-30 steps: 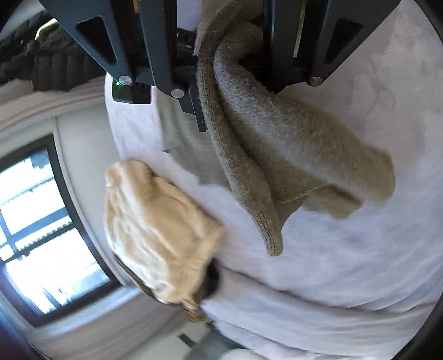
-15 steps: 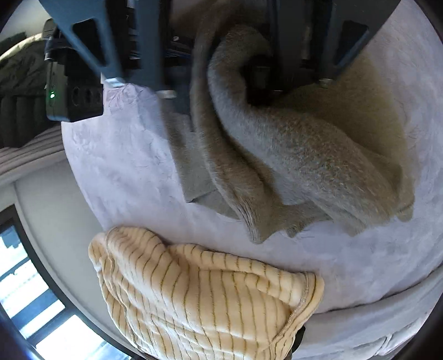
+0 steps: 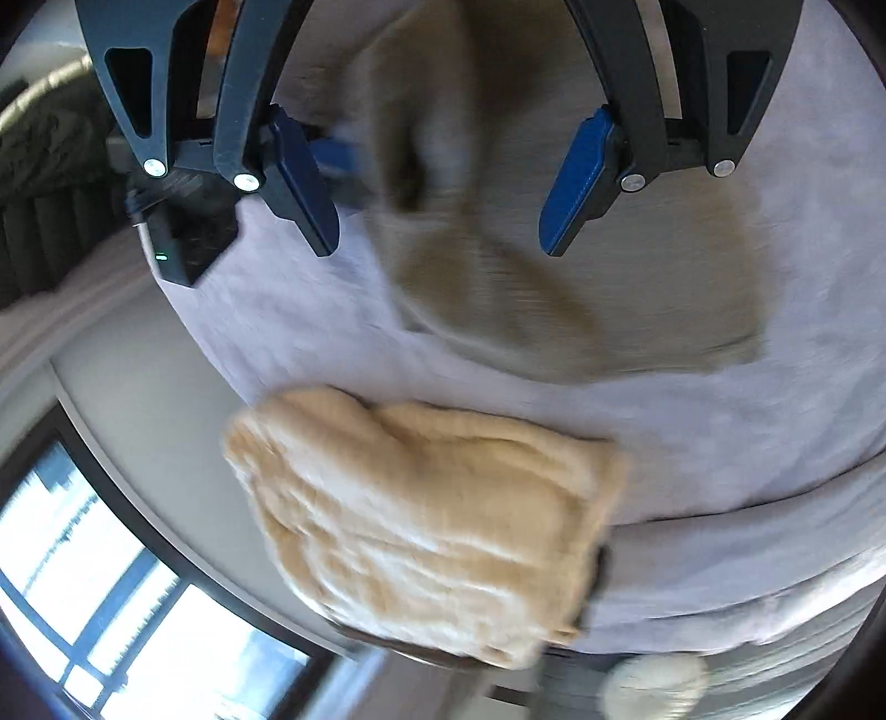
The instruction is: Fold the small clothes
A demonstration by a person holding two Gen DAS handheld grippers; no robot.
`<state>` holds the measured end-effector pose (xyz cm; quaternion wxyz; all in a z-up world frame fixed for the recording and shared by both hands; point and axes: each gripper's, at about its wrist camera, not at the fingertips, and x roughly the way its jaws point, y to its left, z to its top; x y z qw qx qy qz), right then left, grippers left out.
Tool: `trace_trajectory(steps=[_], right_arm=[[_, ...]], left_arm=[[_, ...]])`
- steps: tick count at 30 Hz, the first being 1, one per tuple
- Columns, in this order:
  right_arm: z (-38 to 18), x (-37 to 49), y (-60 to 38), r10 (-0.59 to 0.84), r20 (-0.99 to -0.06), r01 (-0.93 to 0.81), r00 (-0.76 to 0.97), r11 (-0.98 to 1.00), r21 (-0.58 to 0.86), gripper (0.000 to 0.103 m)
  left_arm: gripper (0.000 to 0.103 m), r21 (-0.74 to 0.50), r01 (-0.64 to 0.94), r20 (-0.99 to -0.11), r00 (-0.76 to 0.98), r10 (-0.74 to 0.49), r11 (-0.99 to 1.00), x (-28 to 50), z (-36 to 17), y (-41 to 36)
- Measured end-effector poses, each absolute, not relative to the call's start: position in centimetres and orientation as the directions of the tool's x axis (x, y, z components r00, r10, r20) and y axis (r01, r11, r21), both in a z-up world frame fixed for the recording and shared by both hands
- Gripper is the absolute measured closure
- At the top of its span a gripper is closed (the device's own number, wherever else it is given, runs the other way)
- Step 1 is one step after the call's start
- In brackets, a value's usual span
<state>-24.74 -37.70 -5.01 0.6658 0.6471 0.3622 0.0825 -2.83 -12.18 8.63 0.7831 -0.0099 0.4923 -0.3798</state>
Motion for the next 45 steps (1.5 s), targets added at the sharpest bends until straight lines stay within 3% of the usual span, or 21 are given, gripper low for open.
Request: trace_trajectory(steps=[3,6,11,14,16,20,26,28,31,33,36,41,43,45], right_arm=[[-6.1,-25.0,-39.1,0.574,-0.296,0.342,0.763,0.03,0.939,0.033],[-6.4,-23.7,-39.6,0.616,-0.274,0.338,0.739,0.013,0.941,0.033],[-4.2,-19.9,-38.5,0.654,-0.41,0.366,0.636,0.212,0.906,0.036],[-2.0,-17.6,-37.3,0.617,-0.591,0.377,0.519,0.455,0.807,0.088],[0.7,-17.2,-35.9,0.57,-0.649,0.324,0.503,0.572,0.753,0.088],[4.7,-18.7,-35.7,0.537,-0.635,0.244,0.556,0.625,0.741,0.089],[-1.3,-20.4,-37.9,0.469,-0.762,0.379,0.446,0.673,0.635,0.087],[-2.9,-21.2,-38.9,0.503,-0.733,0.425,0.457,0.601,0.677,0.086],[-2.6,-22.7,-39.9,0.487,-0.73,0.455,0.479,0.574,0.681,0.078],[-1.2,-24.0,-39.8,0.448,-0.766,0.454,0.462,0.623,0.638,0.062],[2.9,-25.7,-38.8,0.462,-0.735,0.395,0.496,0.634,0.665,0.059],[4.8,-26.9,-35.6,0.539,-0.69,0.305,0.483,0.635,0.71,0.058],[4.4,-26.7,-34.3,0.51,-0.749,0.311,0.423,0.694,0.649,0.06],[4.0,-26.9,-33.4,0.445,-0.815,0.326,0.372,0.759,0.564,0.088]], left_arm=[[0.027,-0.349,0.501,-0.803,0.276,-0.528,0.792,-1.6,7.3,-8.8],[0.027,-0.303,0.389,-0.857,0.288,-0.427,0.87,-0.5,4.6,-5.1],[0.027,-0.277,0.31,-0.895,0.263,-0.362,0.91,-0.6,1.5,-2.0],[0.027,-0.305,0.298,-0.889,0.252,-0.382,0.905,-1.0,0.5,-1.7],[0.027,-0.303,0.307,-0.889,0.252,-0.384,0.902,-1.2,0.6,-1.7],[0.027,-0.315,0.378,-0.871,0.249,-0.423,0.871,-1.8,1.9,-2.4],[0.026,-0.299,0.453,-0.883,0.204,-0.424,0.84,-2.8,0.7,-4.5],[0.018,-0.297,0.437,-0.888,0.201,-0.414,0.849,-3.0,0.4,-4.2],[0.018,-0.307,0.422,-0.89,0.19,-0.415,0.853,-3.0,0.6,-3.1],[0.018,-0.314,0.416,-0.894,0.172,-0.413,0.853,-3.2,0.9,-2.6],[0.018,-0.342,0.408,-0.899,0.122,-0.422,0.846,-3.3,1.0,-1.8],[0.018,-0.409,0.415,-0.88,0.056,-0.471,0.813,-4.9,1.5,-1.8],[0.018,-0.398,0.444,-0.882,0.053,-0.467,0.803,-5.9,1.4,-2.6],[0.018,-0.319,0.488,-0.916,0.061,-0.396,0.813,-6.9,0.5,-3.6]])
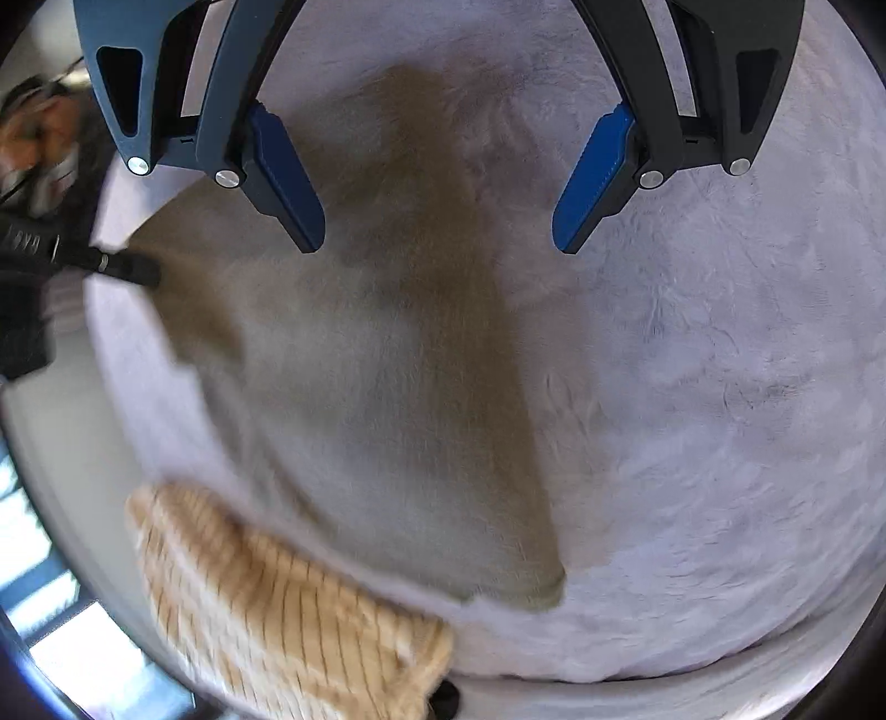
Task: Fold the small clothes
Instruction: 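Press the folded sweater flat with the right tool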
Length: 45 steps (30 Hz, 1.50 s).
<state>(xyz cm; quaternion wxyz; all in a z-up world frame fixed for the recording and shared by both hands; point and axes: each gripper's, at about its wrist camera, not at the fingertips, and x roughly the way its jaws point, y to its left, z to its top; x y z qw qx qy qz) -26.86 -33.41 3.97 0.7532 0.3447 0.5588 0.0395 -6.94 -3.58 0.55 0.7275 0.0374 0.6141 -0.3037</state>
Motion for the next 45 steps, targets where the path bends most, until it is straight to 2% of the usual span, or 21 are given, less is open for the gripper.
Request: trace_trajectory(steps=[2,5,7,13,17,19,21,28,31,45], right_arm=[[2.8,-27.6,-33.7,0.408,-0.844,0.36,0.349,0.773,0.522,0.089],[0.4,-27.4,-33.9,0.365,-0.88,0.394,0.302,0.793,0.464,0.089],[-0.7,-27.8,-34.2,0.389,-0.87,0.414,0.302,0.769,0.487,0.089],[-0.5,-27.6,-34.0,0.353,-0.892,0.427,0.281,0.787,0.446,0.088],[0.2,-27.5,-33.8,0.334,-0.906,0.445,0.259,0.791,0.419,0.08],[0.6,-27.9,-33.9,0.323,-0.914,0.466,0.245,0.788,0.403,0.071],[1.2,-28.3,-34.1,0.3,-0.925,0.496,0.232,0.782,0.378,0.057],[3.1,-29.2,-34.6,0.259,-0.946,0.522,0.192,0.79,0.323,0.054],[3.8,-29.2,-34.5,0.255,-0.947,0.524,0.193,0.789,0.319,0.047],[5.8,-25.9,-33.8,0.316,-0.918,0.467,0.241,0.792,0.395,0.038]], left_arm=[[0.018,-0.246,0.529,-0.94,0.075,-0.334,0.812,-8.0,-0.7,-4.0],[0.018,-0.284,0.51,-0.934,0.046,-0.355,0.812,-8.7,-2.0,-2.9],[0.018,-0.304,0.486,-0.932,0.029,-0.362,0.82,-8.6,-2.4,-2.3],[0.018,-0.22,0.512,-0.953,0.067,-0.294,0.83,-9.6,-1.3,-2.4],[0.018,-0.206,0.471,-0.963,0.059,-0.263,0.858,-9.9,-0.4,-1.7],[0.018,-0.198,0.45,-0.967,0.056,-0.249,0.871,-10.0,-0.1,-1.2],[0.018,-0.184,0.43,-0.972,0.057,-0.23,0.884,-9.9,0.5,-0.7],[0.018,-0.173,0.39,-0.975,0.061,-0.212,0.904,-10.3,2.1,-0.1],[0.018,-0.166,0.379,-0.977,0.065,-0.205,0.91,-10.3,2.6,-0.2],[0.018,-0.113,0.324,-0.983,0.099,-0.152,0.939,-9.9,4.8,-1.5]])
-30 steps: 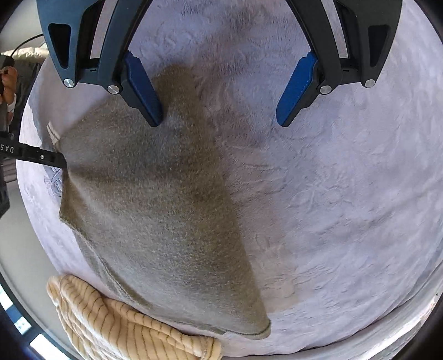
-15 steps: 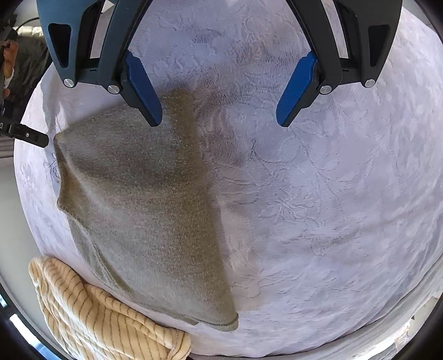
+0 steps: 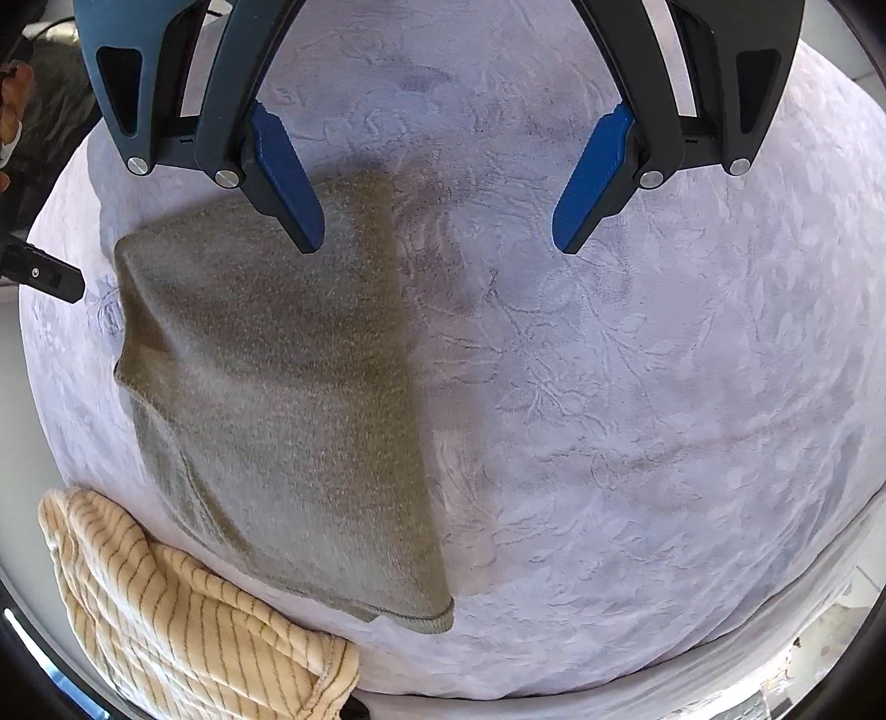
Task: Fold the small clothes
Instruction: 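Press the folded sweater flat with the right tool, then move both tools to the folded sweater's edge and close on it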
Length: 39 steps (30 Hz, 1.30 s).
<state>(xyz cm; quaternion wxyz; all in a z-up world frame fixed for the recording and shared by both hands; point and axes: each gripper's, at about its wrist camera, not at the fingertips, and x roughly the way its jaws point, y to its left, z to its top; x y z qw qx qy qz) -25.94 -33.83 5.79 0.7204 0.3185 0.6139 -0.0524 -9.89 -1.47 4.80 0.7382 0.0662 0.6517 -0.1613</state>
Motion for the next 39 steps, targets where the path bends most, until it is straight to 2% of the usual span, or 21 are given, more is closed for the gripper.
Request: trace_trajectory(steps=[7,8,13,15,17,29,39], right_arm=[[6.5,-24.1,-34.7,0.335,-0.904,0.432,0.266,0.796,0.423,0.038],[6.5,-23.8,-35.0,0.34,-0.901,0.429,0.269,0.795,0.428,0.038],[6.5,-22.9,-36.3,0.358,-0.89,0.422,0.281,0.787,0.45,0.037],[6.2,-22.5,-36.7,0.367,-0.886,0.421,0.285,0.782,0.459,0.027],[6.0,-22.0,-37.0,0.378,-0.879,0.414,0.289,0.779,0.471,0.023],[4.5,-19.9,-38.2,0.498,-0.778,0.354,0.384,0.699,0.621,0.021],[0.8,-18.7,-39.0,0.57,-0.77,0.406,0.287,0.655,0.637,0.021]], left_arm=[[0.015,-0.134,0.28,-0.977,0.123,-0.174,0.951,-9.5,5.5,-2.8],[0.0,-0.133,0.277,-0.977,0.125,-0.173,0.952,-9.5,5.5,-3.0],[0.0,-0.123,0.278,-0.974,0.151,-0.17,0.953,-9.1,6.0,-4.5],[0.0,-0.113,0.28,-0.975,0.156,-0.161,0.953,-8.7,6.0,-5.1],[0.0,-0.111,0.278,-0.975,0.154,-0.158,0.954,-8.3,5.9,-5.5],[0.0,-0.09,0.247,-0.985,0.122,-0.123,0.965,-6.3,3.9,-6.7],[0.0,-0.127,0.256,-0.984,0.093,-0.155,0.958,-5.5,2.5,-7.1]])
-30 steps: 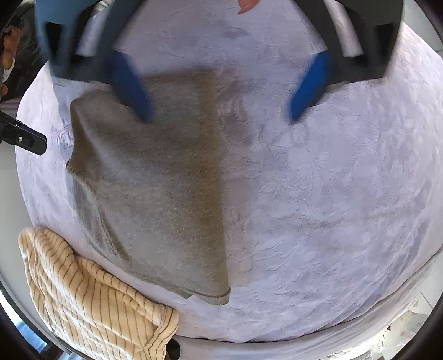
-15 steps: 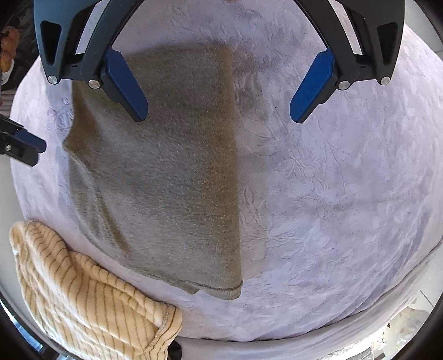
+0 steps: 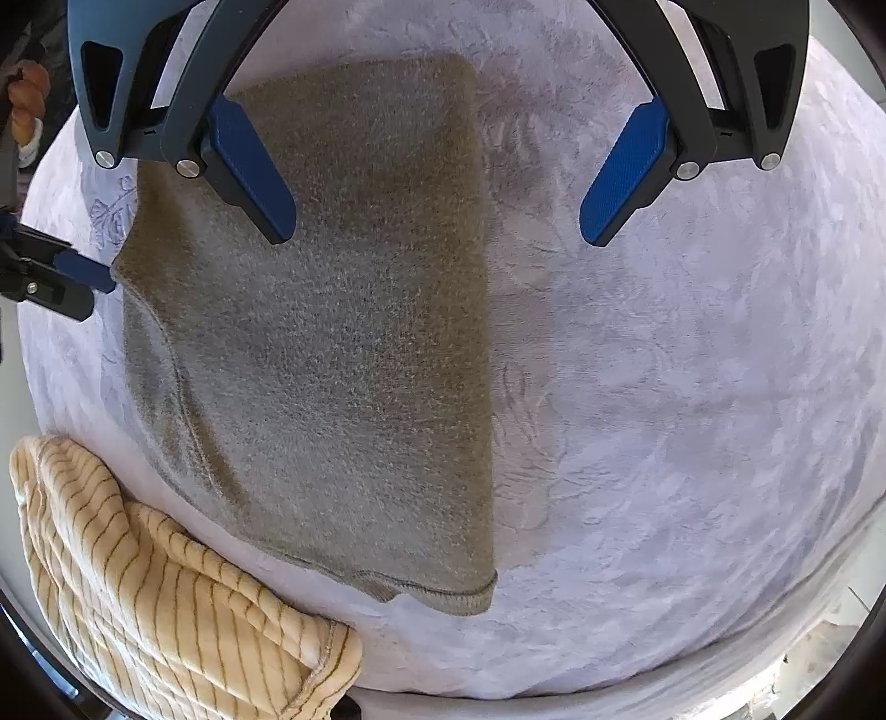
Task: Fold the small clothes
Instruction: 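Move both tools to the folded sweater's edge and close on it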
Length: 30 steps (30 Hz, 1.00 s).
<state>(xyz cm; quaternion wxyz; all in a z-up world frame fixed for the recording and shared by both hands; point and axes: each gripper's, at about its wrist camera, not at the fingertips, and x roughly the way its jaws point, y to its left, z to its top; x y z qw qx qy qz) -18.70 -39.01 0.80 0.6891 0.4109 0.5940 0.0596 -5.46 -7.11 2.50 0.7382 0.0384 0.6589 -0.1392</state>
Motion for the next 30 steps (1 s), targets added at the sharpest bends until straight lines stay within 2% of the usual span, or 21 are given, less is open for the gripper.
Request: trace_trajectory(steps=[9,16,19,24,27,30], right_arm=[[-1.4,-17.3,-40.7,0.599,-0.745,0.419,0.292,0.62,0.663,0.021],[-5.0,-14.5,-40.2,0.724,-0.624,0.366,0.295,0.517,0.774,0.021],[-5.9,-13.2,-39.6,0.738,-0.617,0.364,0.275,0.514,0.777,0.019],[-3.4,-11.6,-37.8,0.779,-0.568,0.234,0.265,0.52,0.822,0.019],[-2.5,-11.5,-37.5,0.785,-0.567,0.178,0.25,0.538,0.824,0.02],[-3.9,-12.1,-38.4,0.743,-0.631,0.206,0.222,0.597,0.775,0.019]], left_arm=[[0.0,-0.238,0.243,-0.954,0.122,-0.273,0.94,-2.0,1.9,-5.3],[0.0,-0.388,0.258,-0.911,0.037,-0.41,0.885,0.5,-1.4,-6.3],[0.0,-0.42,0.286,-0.896,0.019,-0.443,0.861,0.7,-2.3,-8.0],[0.0,-0.427,0.302,-0.891,0.02,-0.454,0.852,0.8,-2.9,-9.7],[0.0,-0.449,0.294,-0.881,0.01,-0.472,0.844,1.0,-3.4,-9.6],[0.0,-0.454,0.31,-0.878,0.004,-0.479,0.835,1.1,-3.7,-9.7]])
